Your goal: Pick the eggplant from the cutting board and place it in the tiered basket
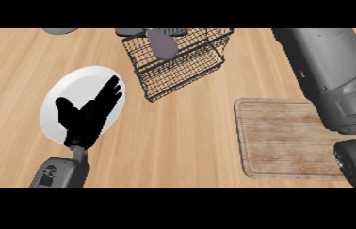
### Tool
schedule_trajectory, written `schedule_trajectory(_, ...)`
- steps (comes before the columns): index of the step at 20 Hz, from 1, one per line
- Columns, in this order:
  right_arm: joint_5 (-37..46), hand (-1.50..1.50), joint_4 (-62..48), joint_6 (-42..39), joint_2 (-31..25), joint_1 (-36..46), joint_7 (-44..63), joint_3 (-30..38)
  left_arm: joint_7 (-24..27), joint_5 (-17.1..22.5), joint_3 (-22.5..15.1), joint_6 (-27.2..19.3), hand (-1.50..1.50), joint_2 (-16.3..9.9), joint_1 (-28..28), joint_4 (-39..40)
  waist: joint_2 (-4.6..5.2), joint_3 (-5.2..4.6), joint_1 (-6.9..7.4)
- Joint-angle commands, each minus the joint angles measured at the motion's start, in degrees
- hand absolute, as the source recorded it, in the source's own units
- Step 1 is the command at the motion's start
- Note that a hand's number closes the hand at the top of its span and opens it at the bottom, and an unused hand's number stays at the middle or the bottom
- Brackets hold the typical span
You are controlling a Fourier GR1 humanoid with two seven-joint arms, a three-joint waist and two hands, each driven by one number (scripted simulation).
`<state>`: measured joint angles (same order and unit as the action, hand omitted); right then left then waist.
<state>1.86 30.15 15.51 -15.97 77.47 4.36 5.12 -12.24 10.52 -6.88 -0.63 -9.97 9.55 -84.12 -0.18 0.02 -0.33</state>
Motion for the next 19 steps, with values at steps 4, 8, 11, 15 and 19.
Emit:
schedule_trajectory(4,-4.50,-1.50,6.65,-21.95,-14.93,-8.34,-0.26,1.85,1.64,-0.60,0.51,0.19,0.00,0.14,-1.67,0.65,-0.05,0.00,-0.84)
schedule_trajectory(8,-7.61,-1.50,10.86,-31.99,-21.72,-14.67,-1.04,3.50,-1.45,1.44,3.45,1.82,0.00,-1.74,3.51,3.19,-0.05,-0.01,-1.67)
schedule_trajectory(11,-10.17,-1.50,13.56,-37.42,-27.50,-20.57,-1.88,6.28,-1.33,-1.13,-0.28,-0.53,0.00,0.40,-2.47,-3.82,-0.24,0.03,-0.68)
schedule_trajectory(15,-10.59,-1.50,8.95,-42.52,-33.14,-23.33,-6.81,9.55,-1.40,1.31,1.97,2.91,0.00,-1.06,-0.76,-2.15,0.34,0.01,0.51)
schedule_trajectory(19,-13.88,-1.50,7.98,-50.05,-38.97,-27.59,-8.05,13.34,-1.52,-2.13,-1.02,-0.84,0.00,2.87,0.29,-2.23,0.27,0.03,0.21)
